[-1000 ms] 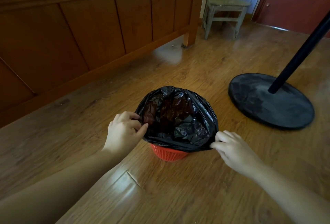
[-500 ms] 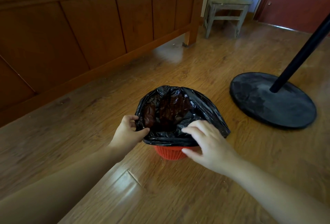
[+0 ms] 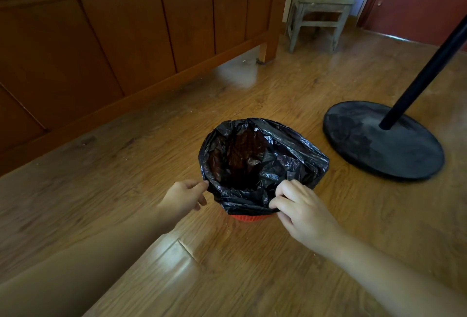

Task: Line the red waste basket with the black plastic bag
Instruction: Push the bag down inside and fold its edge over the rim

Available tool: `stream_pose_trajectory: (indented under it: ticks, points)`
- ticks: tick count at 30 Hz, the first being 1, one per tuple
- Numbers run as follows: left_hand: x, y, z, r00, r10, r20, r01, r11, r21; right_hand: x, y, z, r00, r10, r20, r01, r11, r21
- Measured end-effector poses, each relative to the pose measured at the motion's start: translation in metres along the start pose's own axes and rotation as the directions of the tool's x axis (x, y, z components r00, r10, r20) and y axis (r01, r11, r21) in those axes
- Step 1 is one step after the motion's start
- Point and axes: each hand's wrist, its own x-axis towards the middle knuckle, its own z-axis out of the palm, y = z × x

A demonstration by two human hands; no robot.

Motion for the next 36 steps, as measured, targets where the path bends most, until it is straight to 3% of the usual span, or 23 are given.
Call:
stream_pose_trajectory:
  ticks: [5,9,11,16,20,27,36]
  points:
    - [-0.003,0.002,0.012,0.994,-0.067,0.086,0.082,0.981,-0.179,-0.006,0.006,-0.002,0.995,0.009,0.097,-0.017,0.996,0.084]
    - [-0.002,0.010,0.017,0.990,-0.071,0.122,0.102,0.959,-0.263,-0.005,0.007,-0.002,0.996,0.079,0.031,-0.085,0.962,0.258]
    - [0.000,0.014,0.018,0.987,-0.080,0.140,0.116,0.955,-0.273,-0.001,0.010,-0.003,0.993,0.118,0.005,-0.116,0.968,0.222]
    - [0.002,0.019,0.019,0.987,-0.138,0.081,0.159,0.902,-0.400,0.002,0.024,0.000,0.979,0.179,0.094,-0.178,0.984,-0.018]
    - [0.004,0.018,0.009,0.997,-0.083,-0.002,0.079,0.958,-0.276,-0.005,0.037,0.003,0.929,0.311,0.200,-0.300,0.950,-0.082]
    - [0.007,0.009,-0.018,0.998,0.039,-0.058,-0.040,0.999,-0.025,-0.004,0.043,-0.002,0.933,0.325,0.154,-0.309,0.944,-0.119]
    - [0.009,0.002,-0.032,0.996,0.056,-0.069,-0.060,0.997,-0.057,-0.003,0.037,0.002,0.868,0.426,0.255,-0.461,0.882,0.097]
